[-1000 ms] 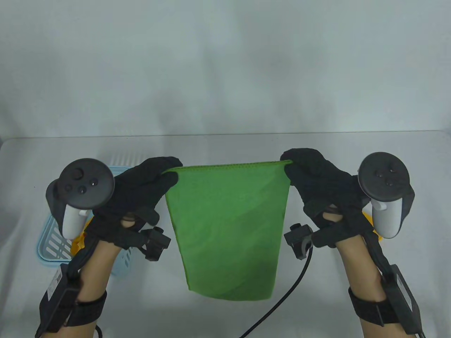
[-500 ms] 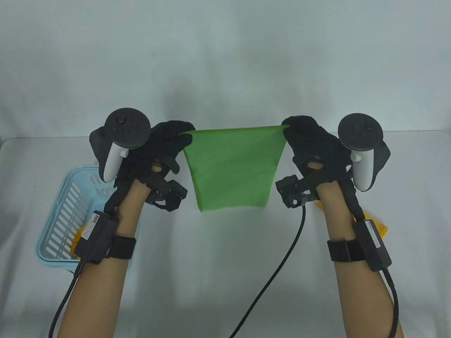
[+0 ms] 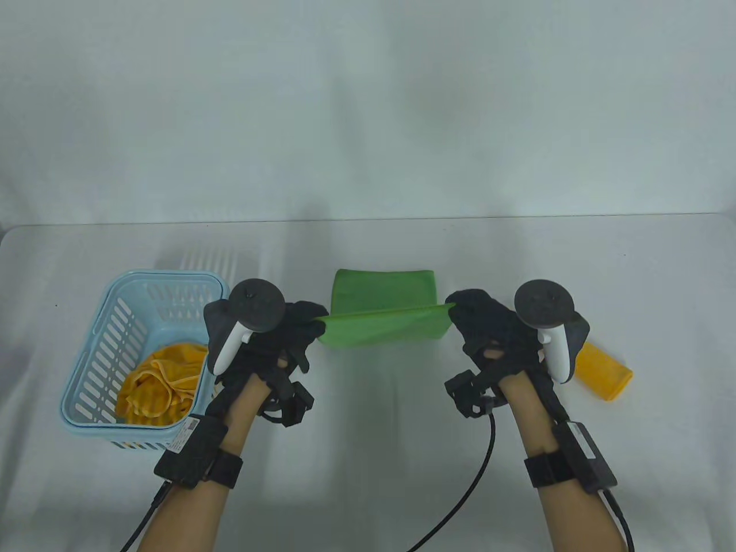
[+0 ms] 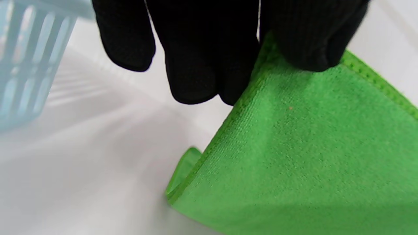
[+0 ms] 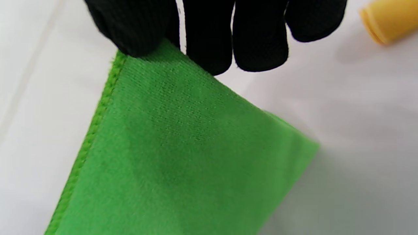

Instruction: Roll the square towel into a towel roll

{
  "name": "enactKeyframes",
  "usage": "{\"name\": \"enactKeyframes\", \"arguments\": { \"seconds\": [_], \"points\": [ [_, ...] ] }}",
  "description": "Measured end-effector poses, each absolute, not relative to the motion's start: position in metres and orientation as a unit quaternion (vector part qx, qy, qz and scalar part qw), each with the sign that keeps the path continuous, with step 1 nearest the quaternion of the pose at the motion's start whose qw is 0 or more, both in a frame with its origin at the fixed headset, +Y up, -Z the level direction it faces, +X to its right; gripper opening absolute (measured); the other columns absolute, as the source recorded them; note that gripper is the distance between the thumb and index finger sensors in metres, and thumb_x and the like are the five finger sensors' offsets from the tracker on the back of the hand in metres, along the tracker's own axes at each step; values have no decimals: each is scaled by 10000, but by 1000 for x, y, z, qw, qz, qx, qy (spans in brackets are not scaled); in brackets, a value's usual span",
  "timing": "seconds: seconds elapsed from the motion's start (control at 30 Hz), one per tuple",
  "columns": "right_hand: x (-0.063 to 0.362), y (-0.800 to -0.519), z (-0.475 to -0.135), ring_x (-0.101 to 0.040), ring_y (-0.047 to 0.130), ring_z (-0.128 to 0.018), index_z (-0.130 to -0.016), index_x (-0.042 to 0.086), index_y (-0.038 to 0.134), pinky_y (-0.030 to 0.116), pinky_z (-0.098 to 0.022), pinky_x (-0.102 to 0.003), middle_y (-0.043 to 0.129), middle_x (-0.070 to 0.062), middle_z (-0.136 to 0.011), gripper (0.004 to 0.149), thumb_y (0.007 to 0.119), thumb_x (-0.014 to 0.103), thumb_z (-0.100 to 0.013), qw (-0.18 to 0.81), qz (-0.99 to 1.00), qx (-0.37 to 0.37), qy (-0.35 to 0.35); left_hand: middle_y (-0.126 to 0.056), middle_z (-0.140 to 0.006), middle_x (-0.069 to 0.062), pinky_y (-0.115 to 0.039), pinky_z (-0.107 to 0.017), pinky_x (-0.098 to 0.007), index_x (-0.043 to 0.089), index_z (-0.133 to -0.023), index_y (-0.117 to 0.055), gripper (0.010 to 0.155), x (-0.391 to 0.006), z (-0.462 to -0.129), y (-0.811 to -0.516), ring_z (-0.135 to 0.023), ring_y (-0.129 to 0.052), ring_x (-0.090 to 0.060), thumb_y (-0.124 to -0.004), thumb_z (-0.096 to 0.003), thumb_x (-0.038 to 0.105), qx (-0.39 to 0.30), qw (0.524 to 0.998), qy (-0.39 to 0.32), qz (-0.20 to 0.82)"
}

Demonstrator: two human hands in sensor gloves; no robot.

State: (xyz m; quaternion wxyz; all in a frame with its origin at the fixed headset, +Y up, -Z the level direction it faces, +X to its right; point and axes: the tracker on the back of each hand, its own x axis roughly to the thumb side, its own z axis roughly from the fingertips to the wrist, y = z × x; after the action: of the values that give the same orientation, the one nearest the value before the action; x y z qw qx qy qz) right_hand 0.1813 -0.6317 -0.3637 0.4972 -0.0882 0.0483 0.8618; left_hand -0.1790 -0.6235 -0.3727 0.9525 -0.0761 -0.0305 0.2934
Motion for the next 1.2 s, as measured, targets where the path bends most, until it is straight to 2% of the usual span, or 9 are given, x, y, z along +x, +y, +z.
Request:
{"name": "enactKeyframes", "arguments": {
  "seconds": [0.17,0.33,0.7,0.97,1.2],
  "points": [
    [187,-673,-334,-311,886,-730,-759,344,810,697,-587,-553,881,3,-809,387,786,394,-376,512,849,-84,98,-944,-838,82,-728,-666,-531,358,-825,-877,433,-176,-344,-656,-780,-979,-225,-800,-402,411,-132,949,-77,276],
    [193,-696,-315,-311,886,-728,-762,335,809,695,-586,-554,882,-1,-806,389,787,389,-378,486,856,-93,150,-951,-832,79,-730,-663,-531,354,-823,-883,434,-174,-321,-678,-773,-984,-228,-803,-399,409,-146,941,-100,287],
    [183,-705,-302,-335,865,-750,-747,315,835,671,-599,-570,872,-27,-820,386,814,355,-363,371,900,-77,217,-962,-815,54,-738,-643,-533,333,-808,-899,435,-161,-310,-709,-746,-993,-250,-814,-386,395,-211,952,-115,191],
    [176,-729,-305,-337,835,-800,-726,341,870,650,-620,-575,849,-26,-860,377,842,354,-350,292,905,-37,307,-958,-822,52,-739,-642,-532,339,-797,-912,441,-155,-310,-730,-759,-985,-253,-829,-369,405,-264,950,-127,106],
    [173,-743,-304,-342,732,-854,-727,348,864,599,-652,-559,795,-15,-897,377,837,364,-352,257,894,-65,361,-975,-766,50,-744,-630,-531,314,-780,-926,440,-151,-312,-741,-702,-994,-254,-837,-361,414,-309,938,-129,87]
  ]
}}
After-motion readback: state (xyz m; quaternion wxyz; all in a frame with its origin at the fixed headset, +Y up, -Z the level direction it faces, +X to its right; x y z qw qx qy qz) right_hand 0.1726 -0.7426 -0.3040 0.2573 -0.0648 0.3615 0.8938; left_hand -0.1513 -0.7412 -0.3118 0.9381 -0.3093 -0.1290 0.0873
